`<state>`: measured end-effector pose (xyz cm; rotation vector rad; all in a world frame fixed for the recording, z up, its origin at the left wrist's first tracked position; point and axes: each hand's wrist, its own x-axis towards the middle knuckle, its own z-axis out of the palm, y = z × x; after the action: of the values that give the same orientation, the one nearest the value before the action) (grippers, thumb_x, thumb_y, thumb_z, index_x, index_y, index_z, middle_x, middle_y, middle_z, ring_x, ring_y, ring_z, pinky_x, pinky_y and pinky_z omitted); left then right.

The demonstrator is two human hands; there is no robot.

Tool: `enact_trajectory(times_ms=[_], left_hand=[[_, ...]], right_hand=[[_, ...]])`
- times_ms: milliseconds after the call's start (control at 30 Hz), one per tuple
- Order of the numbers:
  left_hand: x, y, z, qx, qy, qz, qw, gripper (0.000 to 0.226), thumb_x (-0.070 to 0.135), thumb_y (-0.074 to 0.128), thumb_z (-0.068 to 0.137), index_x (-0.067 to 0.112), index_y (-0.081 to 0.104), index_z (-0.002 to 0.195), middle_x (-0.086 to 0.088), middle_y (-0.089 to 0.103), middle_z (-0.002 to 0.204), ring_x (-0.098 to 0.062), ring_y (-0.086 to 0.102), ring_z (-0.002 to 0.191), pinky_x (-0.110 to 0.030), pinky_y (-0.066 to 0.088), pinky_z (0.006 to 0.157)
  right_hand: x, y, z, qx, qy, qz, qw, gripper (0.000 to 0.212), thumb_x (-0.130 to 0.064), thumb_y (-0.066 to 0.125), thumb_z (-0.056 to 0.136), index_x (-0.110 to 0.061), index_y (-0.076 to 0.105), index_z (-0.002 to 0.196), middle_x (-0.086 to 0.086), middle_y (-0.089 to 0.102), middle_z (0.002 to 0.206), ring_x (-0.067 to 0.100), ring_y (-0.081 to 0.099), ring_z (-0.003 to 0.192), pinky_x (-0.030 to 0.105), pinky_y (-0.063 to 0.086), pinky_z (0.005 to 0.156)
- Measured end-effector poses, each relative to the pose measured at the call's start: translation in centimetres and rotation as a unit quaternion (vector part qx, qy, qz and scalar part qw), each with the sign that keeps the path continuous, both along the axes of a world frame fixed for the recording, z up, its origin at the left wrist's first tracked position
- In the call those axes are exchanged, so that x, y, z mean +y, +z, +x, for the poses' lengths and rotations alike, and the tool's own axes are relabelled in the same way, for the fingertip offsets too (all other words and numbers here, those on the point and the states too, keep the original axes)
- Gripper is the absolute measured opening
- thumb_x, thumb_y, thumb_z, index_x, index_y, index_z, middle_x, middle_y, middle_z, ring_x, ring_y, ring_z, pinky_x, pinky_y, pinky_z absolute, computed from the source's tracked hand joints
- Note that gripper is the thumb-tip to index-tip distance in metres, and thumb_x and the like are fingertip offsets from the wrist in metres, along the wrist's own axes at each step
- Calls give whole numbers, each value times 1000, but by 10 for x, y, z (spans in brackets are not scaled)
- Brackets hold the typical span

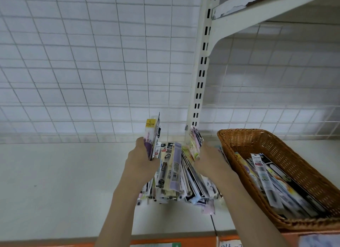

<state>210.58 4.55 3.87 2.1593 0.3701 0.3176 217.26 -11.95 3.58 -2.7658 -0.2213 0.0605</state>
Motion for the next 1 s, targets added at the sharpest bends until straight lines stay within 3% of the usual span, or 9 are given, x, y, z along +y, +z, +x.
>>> enact_trajectory(times_ms=[100, 167, 267, 400, 567, 733, 900, 1000], left_hand=[[-9, 2, -3, -36, 5, 22, 999, 28, 5, 55, 80, 15, 30, 88, 1, 45, 70, -24, 49, 63, -28, 35, 51], [-17, 4, -5, -62, 9, 29, 998, 29, 4, 56, 80, 18, 31, 80, 4, 43, 68, -20, 46, 61, -26, 33, 50], [-30, 5, -10, -94, 7, 26, 995, 40, 3, 56, 80, 27, 27, 69, 6, 42, 68, -16, 44, 59, -24, 32, 51], [-49, 6, -13, -114, -11, 45, 992, 39, 6, 58, 82, 26, 28, 69, 5, 38, 67, -11, 38, 59, -23, 30, 53], [-71, 13, -13, -130, -20, 51, 990, 27, 8, 59, 85, 17, 34, 81, 7, 37, 67, -7, 38, 57, -17, 29, 51], [-90, 20, -10, -124, -21, 59, 990, 34, 3, 58, 81, 21, 30, 73, 3, 40, 69, -16, 40, 58, -29, 31, 54], [-121, 24, -7, -132, -38, 60, 989, 30, 8, 59, 84, 18, 32, 78, 6, 38, 69, -10, 37, 57, -18, 28, 50], [-136, 23, -6, -128, -52, 69, 988, 38, 5, 59, 82, 25, 29, 72, 5, 37, 70, -11, 37, 58, -23, 28, 51]], right_hand=[[-10, 10, -5, -35, 13, 18, 999, 44, -15, 46, 95, 2, 31, 133, 19, 54, 119, 32, 59, 103, 28, 38, 68], [-18, 17, -6, -44, 31, 65, 996, 46, -10, 46, 93, 1, 28, 135, 11, 55, 100, 28, 58, 87, 26, 37, 59], [-31, 27, -7, -56, 61, 127, 988, 44, -7, 44, 92, -3, 27, 133, -1, 35, 72, 15, 41, 62, 21, 25, 46], [-55, 40, -10, -79, 90, 195, 974, 42, -7, 42, 92, -5, 31, 133, 4, 43, 72, 16, 44, 58, 25, 33, 47], [-100, 62, -13, -112, 59, 290, 949, 21, -6, 41, 94, -12, 39, 114, 0, 47, 68, 13, 44, 51, 20, 35, 43], [-153, 65, -9, -111, 17, 271, 956, 16, -6, 41, 94, -13, 37, 108, 4, 46, 68, 18, 43, 53, 24, 35, 43], [-196, 40, -8, -78, -30, 242, 967, 14, -5, 42, 93, -9, 36, 105, 6, 43, 67, 18, 41, 50, 27, 32, 44], [-209, 24, -7, -51, -29, 231, 971, 18, -5, 43, 93, -10, 35, 108, 7, 43, 68, 19, 41, 51, 27, 34, 45]])
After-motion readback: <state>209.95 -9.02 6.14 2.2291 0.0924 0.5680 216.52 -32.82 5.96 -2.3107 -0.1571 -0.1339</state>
